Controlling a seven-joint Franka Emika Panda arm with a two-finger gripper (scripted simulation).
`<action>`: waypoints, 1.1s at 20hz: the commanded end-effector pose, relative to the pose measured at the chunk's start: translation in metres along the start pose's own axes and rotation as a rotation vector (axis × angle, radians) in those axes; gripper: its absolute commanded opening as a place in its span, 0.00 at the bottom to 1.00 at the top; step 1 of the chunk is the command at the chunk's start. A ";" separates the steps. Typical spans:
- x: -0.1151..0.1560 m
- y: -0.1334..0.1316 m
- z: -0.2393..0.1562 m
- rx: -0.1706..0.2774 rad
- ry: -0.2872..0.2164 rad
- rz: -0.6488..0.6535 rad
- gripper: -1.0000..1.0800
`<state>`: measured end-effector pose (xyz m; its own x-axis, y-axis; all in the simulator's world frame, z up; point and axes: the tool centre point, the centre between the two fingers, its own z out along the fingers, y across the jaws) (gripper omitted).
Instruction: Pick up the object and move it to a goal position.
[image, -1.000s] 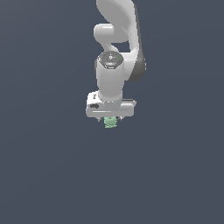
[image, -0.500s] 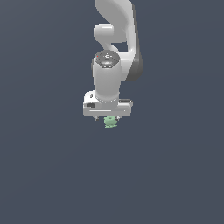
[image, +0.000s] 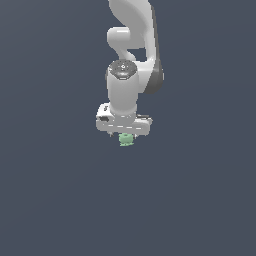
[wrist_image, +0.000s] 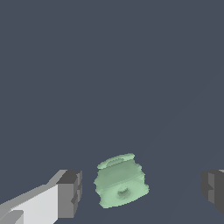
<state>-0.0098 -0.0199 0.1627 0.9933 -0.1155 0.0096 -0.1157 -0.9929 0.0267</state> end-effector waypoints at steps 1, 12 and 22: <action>-0.003 -0.001 0.003 0.002 -0.001 0.052 0.96; -0.017 -0.004 0.018 0.011 -0.008 0.349 0.96; -0.031 -0.006 0.032 0.016 -0.014 0.629 0.96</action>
<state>-0.0374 -0.0118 0.1326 0.7644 -0.6448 0.0057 -0.6448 -0.7643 0.0060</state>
